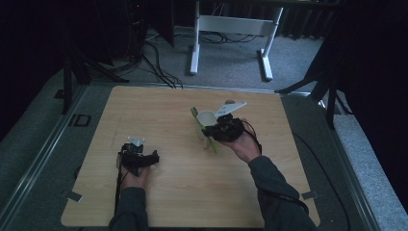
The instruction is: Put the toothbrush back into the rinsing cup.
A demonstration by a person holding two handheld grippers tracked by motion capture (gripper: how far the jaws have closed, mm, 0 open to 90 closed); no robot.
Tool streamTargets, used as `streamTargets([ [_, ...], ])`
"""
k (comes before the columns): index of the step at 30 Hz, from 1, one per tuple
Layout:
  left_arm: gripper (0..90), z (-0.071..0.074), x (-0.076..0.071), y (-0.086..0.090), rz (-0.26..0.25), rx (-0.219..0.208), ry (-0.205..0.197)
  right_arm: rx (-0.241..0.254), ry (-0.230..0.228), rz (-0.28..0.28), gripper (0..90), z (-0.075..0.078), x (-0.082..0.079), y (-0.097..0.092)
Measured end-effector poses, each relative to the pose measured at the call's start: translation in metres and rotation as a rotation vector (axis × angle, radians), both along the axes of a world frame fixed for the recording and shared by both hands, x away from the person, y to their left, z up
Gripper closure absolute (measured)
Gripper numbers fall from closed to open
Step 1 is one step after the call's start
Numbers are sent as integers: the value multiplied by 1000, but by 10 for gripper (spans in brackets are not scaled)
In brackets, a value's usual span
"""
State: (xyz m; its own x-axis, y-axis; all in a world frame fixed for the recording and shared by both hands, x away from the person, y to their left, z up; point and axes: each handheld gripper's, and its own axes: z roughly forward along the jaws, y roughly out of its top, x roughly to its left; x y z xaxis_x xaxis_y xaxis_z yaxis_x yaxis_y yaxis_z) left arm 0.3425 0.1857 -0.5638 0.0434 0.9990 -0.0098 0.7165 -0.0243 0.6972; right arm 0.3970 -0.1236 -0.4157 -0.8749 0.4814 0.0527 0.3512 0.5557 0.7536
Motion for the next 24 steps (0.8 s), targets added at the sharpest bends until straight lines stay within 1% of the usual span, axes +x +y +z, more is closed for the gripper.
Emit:
streamTargets([
  [7,89,0,0,0,0,0,1,45,-23,-22,822,3,0,-3],
  [10,89,0,0,0,0,0,0,67,-25,-29,822,4,1,-4],
  [18,89,0,0,0,0,0,0,88,-42,-39,822,5,1,-4],
  [21,89,0,0,0,0,0,1,108,-57,-46,822,6,0,-4],
  [24,89,0,0,0,0,0,0,116,-64,-48,821,7,0,-4],
])
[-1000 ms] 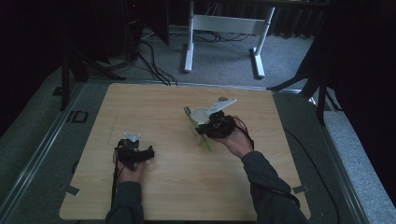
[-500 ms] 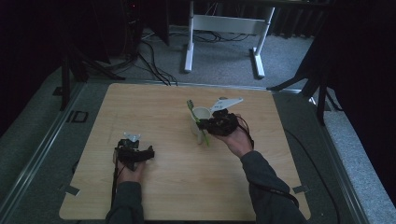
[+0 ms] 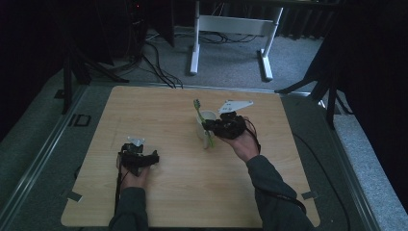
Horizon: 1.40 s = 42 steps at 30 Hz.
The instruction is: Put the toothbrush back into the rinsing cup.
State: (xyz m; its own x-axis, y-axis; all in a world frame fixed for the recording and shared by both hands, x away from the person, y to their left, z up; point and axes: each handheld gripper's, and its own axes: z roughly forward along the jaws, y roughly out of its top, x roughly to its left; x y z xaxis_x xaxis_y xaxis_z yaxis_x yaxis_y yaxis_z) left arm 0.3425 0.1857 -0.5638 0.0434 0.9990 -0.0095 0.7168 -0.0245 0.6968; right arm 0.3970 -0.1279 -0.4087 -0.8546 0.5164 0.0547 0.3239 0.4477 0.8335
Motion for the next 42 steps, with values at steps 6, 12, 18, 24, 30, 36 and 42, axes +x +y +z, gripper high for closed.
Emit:
streamTargets([
  [6,89,0,0,0,0,0,0,34,-21,-1,822,1,0,0],
  [12,89,0,0,0,0,-1,0,63,-41,-8,821,2,-1,0],
  [18,89,0,0,0,0,0,0,78,-55,-16,822,2,1,0],
  [24,89,0,0,0,0,0,0,86,-70,-24,822,3,3,-2],
  [30,89,0,0,0,0,0,0,107,-92,-27,822,5,2,-3],
  [36,89,0,0,0,0,0,0,131,-116,-41,822,7,2,-5],
  [42,89,0,0,0,0,0,0,150,-137,-46,822,9,1,-5],
])
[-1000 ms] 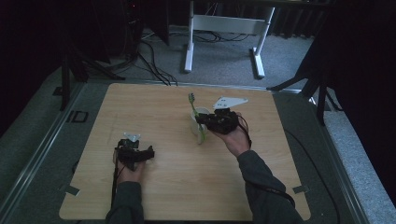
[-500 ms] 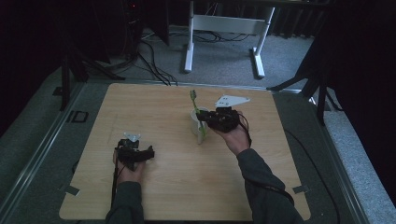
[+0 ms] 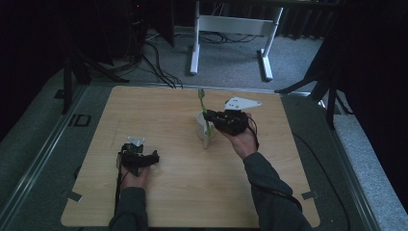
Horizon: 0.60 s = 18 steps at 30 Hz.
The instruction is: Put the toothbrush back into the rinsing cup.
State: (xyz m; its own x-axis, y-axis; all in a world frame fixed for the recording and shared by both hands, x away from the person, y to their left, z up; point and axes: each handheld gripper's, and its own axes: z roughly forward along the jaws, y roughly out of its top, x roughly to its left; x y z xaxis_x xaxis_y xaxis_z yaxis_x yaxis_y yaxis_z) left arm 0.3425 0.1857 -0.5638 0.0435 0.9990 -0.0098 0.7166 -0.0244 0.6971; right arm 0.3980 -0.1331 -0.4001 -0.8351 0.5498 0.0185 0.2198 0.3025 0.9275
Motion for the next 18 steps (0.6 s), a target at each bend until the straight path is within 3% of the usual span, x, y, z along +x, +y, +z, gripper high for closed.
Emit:
streamTargets([
  [18,89,0,0,0,0,0,0,39,-52,-37,822,1,-1,1],
])
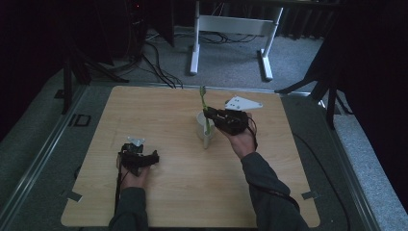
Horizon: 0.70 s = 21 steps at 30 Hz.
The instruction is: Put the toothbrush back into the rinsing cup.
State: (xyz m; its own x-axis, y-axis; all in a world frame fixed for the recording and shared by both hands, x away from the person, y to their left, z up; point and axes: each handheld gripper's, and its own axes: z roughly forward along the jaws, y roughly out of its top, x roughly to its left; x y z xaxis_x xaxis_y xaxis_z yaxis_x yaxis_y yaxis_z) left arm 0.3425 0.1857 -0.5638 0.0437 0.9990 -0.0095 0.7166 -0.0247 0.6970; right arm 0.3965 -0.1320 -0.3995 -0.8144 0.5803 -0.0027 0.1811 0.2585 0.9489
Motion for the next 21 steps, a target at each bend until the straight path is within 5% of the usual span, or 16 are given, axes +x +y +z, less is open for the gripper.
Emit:
streamTargets([
  [21,89,0,0,0,0,0,0,49,-21,-16,822,-4,4,0],
])
